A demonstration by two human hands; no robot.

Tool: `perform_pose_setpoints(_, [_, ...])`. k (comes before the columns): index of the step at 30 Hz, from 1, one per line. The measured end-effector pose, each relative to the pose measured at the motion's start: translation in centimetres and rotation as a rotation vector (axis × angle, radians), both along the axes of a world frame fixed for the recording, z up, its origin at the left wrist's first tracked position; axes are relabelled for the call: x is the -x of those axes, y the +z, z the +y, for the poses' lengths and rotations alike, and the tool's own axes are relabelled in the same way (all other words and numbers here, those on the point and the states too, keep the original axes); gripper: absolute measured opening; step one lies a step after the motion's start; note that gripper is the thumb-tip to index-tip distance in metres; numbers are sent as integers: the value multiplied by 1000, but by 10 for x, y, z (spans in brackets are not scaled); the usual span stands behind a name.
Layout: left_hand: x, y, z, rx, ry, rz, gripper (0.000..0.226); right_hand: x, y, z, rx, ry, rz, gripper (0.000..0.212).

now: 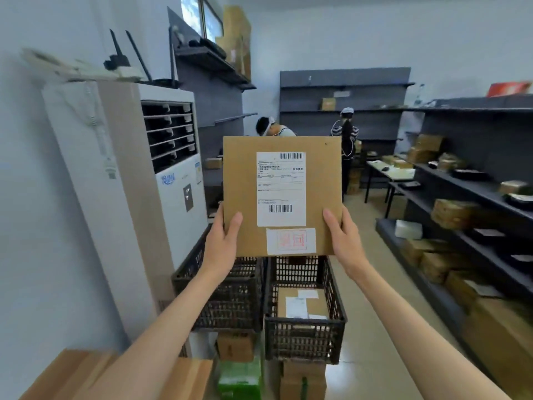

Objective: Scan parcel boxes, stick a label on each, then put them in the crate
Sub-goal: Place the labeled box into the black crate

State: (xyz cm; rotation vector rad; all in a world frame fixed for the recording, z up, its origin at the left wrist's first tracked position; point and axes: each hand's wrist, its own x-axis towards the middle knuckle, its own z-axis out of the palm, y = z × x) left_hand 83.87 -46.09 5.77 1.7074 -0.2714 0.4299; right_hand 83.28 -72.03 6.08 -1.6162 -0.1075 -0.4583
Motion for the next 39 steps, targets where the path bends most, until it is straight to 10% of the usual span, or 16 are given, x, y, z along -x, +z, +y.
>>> perform_pose_setpoints(23, [-17, 8, 5, 10, -81, -10, 64, 11, 8, 7, 0, -90, -31, 44])
perform_pose_setpoints(39, [-141, -93, -44, -95, -140, 273, 63, -94, -97, -50, 45, -109, 210, 40])
